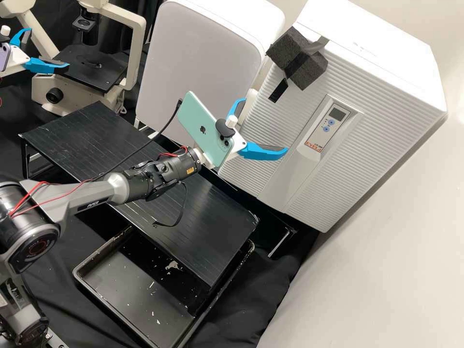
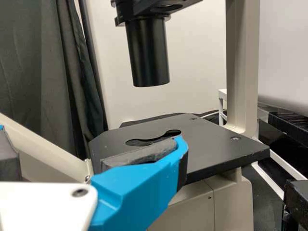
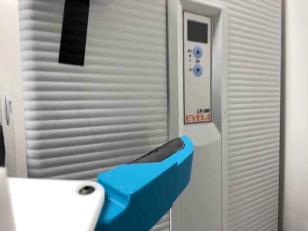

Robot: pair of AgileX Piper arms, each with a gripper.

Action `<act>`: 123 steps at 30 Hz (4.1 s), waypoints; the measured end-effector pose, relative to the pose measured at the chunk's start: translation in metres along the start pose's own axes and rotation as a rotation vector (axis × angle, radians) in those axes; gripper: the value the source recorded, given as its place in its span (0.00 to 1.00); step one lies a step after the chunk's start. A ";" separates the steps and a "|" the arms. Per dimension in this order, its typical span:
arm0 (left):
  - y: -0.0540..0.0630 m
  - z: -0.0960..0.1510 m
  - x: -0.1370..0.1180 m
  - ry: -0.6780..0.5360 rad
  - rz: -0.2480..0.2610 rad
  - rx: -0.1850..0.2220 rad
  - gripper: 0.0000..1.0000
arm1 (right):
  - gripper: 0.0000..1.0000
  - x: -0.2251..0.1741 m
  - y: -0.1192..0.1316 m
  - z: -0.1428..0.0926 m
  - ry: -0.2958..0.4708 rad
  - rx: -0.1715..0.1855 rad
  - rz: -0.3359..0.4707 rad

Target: Open the incubator door

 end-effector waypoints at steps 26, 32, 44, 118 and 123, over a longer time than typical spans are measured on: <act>0.000 0.000 0.000 0.000 0.000 0.000 1.00 | 0.00 -0.006 0.006 -0.003 -0.044 0.007 -0.029; 0.000 0.000 0.000 0.000 0.000 0.000 1.00 | 0.00 -0.006 0.007 -0.002 -0.057 -0.001 -0.026; 0.000 0.000 0.000 0.000 0.000 0.000 1.00 | 0.00 -0.006 0.004 -0.004 -0.056 -0.012 -0.044; 0.000 0.000 0.000 0.000 0.000 0.000 1.00 | 1.00 -0.133 0.068 -0.018 -0.002 0.075 0.211; 0.000 0.000 0.000 0.000 0.000 0.000 1.00 | 1.00 -0.131 0.063 -0.021 0.043 0.045 0.190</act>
